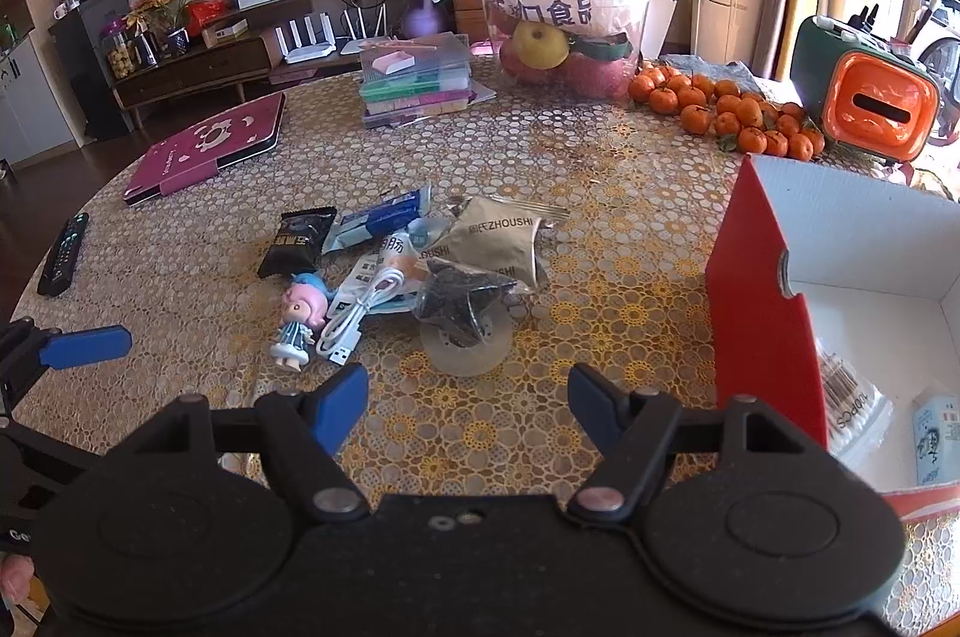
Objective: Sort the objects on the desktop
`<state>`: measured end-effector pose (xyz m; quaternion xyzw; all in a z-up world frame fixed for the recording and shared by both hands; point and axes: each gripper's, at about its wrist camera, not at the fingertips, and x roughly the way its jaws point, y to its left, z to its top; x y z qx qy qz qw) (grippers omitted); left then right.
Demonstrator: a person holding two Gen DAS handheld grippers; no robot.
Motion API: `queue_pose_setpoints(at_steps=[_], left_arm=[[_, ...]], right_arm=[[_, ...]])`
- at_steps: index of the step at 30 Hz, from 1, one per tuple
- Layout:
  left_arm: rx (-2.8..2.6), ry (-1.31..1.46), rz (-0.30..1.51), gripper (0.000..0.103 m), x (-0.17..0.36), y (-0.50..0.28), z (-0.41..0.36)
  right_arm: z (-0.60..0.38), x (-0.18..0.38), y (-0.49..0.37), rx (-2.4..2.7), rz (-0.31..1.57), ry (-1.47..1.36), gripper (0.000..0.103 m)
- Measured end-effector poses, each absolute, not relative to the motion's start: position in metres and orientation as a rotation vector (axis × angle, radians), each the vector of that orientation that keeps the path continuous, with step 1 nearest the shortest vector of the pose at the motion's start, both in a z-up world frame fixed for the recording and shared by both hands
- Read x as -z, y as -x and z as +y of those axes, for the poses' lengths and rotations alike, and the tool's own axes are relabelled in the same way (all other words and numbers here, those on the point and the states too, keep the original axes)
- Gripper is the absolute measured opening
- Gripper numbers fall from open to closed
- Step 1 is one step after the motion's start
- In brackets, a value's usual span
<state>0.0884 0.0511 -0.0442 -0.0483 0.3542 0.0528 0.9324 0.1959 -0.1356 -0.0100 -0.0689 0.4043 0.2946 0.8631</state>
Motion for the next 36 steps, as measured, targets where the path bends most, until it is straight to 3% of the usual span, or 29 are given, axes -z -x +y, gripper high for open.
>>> queue_pose_setpoints(at_steps=[21, 36], left_arm=[[-0.112, 0.15, 0.728, 0.102, 0.084, -0.127, 0.073], [-0.122, 0.19, 0.742, 0.088, 0.103, -0.147, 0.087]], right_arm=[[-0.094, 0.043, -0.239, -0.601, 0.872, 0.135, 0.073], [-0.077, 0.069, -0.266, -0.566, 0.902, 0.123, 0.072]])
